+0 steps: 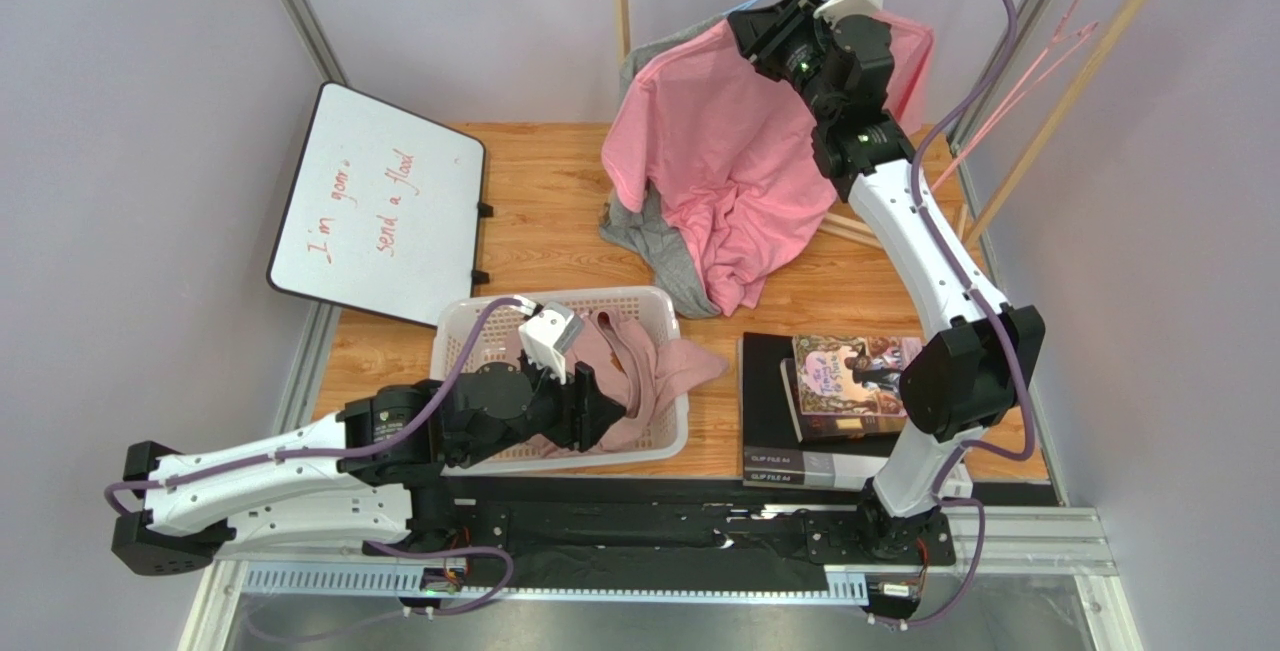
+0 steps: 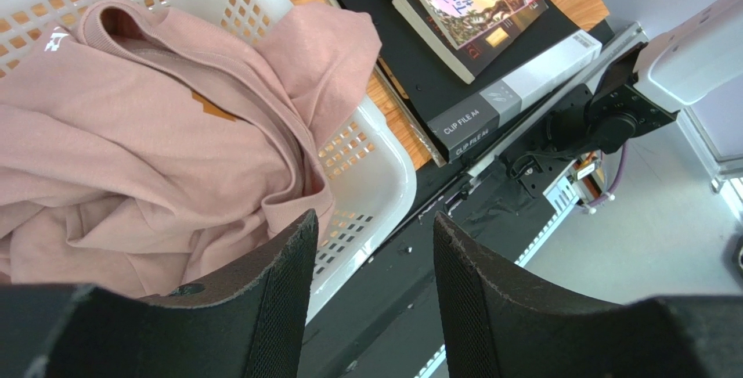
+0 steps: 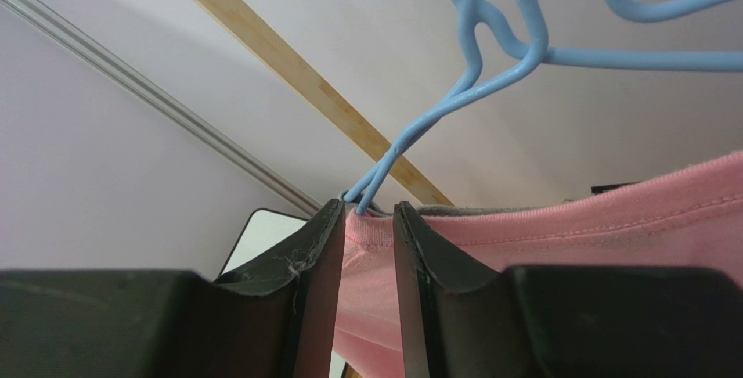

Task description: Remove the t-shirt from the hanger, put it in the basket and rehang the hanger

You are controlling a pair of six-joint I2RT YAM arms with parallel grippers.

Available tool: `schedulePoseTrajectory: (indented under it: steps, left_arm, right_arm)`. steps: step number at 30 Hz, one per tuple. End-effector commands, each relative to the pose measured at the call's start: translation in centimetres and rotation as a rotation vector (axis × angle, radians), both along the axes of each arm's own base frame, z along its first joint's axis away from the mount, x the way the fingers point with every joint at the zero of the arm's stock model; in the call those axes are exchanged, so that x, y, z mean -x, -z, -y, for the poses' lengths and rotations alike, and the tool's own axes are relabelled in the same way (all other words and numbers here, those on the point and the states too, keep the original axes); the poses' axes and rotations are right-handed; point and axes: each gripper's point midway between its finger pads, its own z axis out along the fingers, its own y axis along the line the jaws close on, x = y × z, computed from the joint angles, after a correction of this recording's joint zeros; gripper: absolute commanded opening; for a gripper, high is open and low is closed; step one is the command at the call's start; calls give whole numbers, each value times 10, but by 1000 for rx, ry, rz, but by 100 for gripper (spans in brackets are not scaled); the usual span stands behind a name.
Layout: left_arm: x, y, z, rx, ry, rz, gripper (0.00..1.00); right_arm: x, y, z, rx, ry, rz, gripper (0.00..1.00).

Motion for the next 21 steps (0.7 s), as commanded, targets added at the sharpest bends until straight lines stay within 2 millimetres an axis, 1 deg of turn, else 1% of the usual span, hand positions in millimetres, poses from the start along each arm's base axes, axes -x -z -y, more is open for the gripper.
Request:
schedulePoseTrajectory:
  steps: [1,4,9,10,11,15,17,20,21]
  left_arm:
    - [-5,-19,-3,31,-14,38,57]
    - [-6,-19,-4,27,-18,43,57]
    - [-6,-19,-7,23,-24,44,57]
    - [-6,-18,-8,20,-24,44,57]
    - [-6,-18,-9,19,-25,44,57]
    - [-5,-18,-10,25,-28,40,57]
    - [-5,-17,-9,25,-24,37,57]
    - [-4,-15,-9,28,-24,31,57]
    - [-3,-15,-8,28,-22,27,57]
  right_arm:
    - [-6,-41,10,-18,55,122,32]
    - [-11,-42,9,-24,55,124,31]
    - [-16,-42,8,-31,58,115,24]
    - [-16,-42,8,-32,58,113,19]
    - [-15,-43,8,-34,57,111,11]
    - [-9,-39,9,-45,52,102,6]
    - [-7,-36,9,-43,53,96,0]
    - [-3,-32,12,-39,59,84,0]
    - [0,-31,12,-36,57,81,4]
